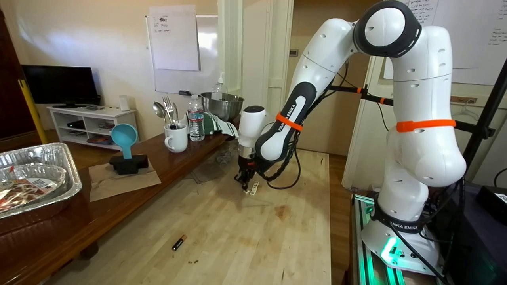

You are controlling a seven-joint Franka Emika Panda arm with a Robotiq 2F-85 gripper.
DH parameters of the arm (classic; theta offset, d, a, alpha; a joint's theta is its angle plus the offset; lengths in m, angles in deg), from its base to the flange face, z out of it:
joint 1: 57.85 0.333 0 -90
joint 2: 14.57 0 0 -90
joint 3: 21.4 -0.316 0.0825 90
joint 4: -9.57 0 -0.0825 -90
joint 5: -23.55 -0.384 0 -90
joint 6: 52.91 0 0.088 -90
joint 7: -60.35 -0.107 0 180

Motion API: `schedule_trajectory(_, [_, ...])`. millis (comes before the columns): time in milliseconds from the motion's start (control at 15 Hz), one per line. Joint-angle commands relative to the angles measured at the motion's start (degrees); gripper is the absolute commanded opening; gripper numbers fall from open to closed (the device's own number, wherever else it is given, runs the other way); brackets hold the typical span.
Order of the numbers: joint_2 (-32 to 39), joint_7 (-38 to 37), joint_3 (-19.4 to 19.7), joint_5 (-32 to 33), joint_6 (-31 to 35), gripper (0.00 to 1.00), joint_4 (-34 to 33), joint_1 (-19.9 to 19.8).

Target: Spell the word 'Metals'.

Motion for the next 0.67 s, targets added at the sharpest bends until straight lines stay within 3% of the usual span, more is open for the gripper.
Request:
schedule_trajectory(0, [-0.1,-7.8,1.2,1.8,-2.7,0.0,1.3,3.0])
schedule_trajectory(600, [0.1,-20.7,1.2,3.1,-4.9,0.0,1.1,5.1])
